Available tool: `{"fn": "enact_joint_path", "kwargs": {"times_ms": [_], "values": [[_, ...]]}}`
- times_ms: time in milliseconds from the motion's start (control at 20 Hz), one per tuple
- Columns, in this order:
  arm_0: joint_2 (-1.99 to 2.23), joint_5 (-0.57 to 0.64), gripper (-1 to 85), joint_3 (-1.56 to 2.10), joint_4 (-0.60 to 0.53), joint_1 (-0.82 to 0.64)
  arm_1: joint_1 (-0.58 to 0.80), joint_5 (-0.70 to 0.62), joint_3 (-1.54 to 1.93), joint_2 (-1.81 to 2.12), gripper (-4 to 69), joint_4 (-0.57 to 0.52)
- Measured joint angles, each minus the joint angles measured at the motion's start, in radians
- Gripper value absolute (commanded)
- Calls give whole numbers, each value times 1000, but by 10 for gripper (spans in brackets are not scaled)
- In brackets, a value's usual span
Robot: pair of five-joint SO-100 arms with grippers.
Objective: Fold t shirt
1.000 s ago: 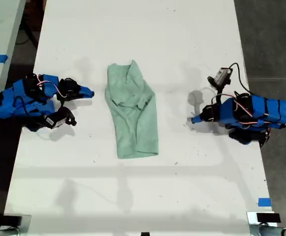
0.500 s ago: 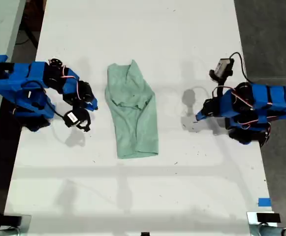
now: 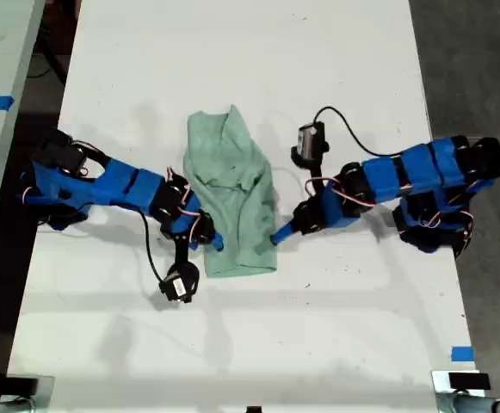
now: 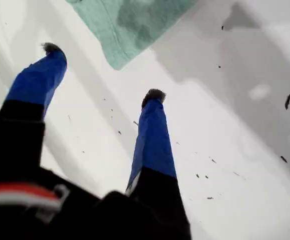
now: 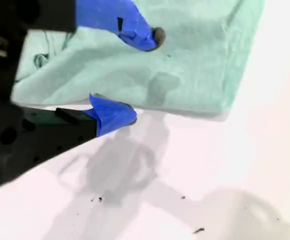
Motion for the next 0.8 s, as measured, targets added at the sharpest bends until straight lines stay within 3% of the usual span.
{"fn": "enact_joint_path", "kwargs": {"times_ms": [350, 450, 550, 800], "values": [[-255, -67, 192, -135, -54, 78, -12, -35, -236, -341, 337, -28], [-276, -67, 142, -152, -81, 78, -12, -44, -253, -383, 336, -31], [-285, -66, 3, -155, -115, 74, -12, -43, -253, -405, 336, -49], [-288, -63, -3, -172, -126, 66, -12, -44, -253, -474, 334, -91]]}}
